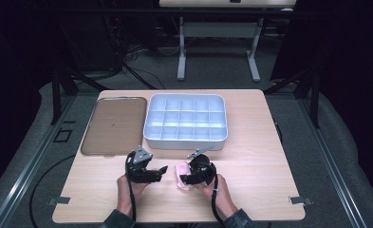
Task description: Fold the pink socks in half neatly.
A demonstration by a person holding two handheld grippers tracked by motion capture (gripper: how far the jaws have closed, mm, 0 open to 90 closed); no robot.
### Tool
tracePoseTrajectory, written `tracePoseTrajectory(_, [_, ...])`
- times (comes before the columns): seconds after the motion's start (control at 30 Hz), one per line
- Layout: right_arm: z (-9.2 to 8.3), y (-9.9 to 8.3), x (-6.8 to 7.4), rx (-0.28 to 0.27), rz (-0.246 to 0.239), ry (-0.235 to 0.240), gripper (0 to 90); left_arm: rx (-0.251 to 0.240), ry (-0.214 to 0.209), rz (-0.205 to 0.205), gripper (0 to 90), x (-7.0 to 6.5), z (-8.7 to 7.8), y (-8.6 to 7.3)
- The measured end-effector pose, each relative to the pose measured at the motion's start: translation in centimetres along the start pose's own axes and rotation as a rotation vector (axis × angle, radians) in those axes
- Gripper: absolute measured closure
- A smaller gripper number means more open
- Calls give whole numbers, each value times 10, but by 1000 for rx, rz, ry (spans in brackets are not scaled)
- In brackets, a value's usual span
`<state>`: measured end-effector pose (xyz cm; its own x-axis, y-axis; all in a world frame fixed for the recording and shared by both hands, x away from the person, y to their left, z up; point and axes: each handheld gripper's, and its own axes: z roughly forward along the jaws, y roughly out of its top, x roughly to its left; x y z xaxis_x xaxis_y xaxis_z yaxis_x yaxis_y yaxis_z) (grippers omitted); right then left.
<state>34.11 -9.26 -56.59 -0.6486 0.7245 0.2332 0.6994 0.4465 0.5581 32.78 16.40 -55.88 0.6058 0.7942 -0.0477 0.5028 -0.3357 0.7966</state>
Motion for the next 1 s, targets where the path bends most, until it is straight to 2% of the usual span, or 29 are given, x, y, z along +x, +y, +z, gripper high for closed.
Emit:
tracePoseTrajectory(0.07, [0, 1, 0, 8, 5, 13, 512, 14, 47, -23, 171, 14, -11, -12])
tracePoseTrajectory(0.13, [0, 1, 0, 13, 13, 17, 528, 25, 73, -34, 157, 22, -16, -20])
tracePoseTrajectory(0.33, [0, 4, -2, 39, 21, 36, 579, 65, 108, -51, 127, 30, -19, -38])
tracePoseTrajectory(0.4, [0, 4, -1, 39, 23, 41, 589, 72, 107, -58, 109, 30, -19, -39])
tracePoseTrajectory(0.43, [-1, 5, -1, 48, 12, 39, 611, 95, 105, -53, 73, 30, -17, -41])
tracePoseTrajectory(0.5, [-1, 6, 0, 55, 6, 33, 621, 99, 107, -47, 61, 30, -16, -41])
tracePoseTrajectory(0.6, [0, 5, 2, 40, 21, 43, 662, 103, 89, -69, 44, 32, -13, -44])
tracePoseTrajectory(0.7, [-1, 7, 0, 55, 18, 45, 693, 104, 82, -73, 39, 32, -11, -46])
tracePoseTrajectory(0.83, [-1, 7, 0, 50, 17, 52, 708, 100, 97, -59, 40, 30, -9, -46])
tracePoseTrajectory(0.9, [-1, 5, 0, 31, 18, 52, 715, 116, 105, -36, 37, 28, -8, -46])
tracePoseTrajectory(1.0, [-2, 5, 0, 36, 9, 49, 717, 120, 108, -27, 26, 28, -7, -46])
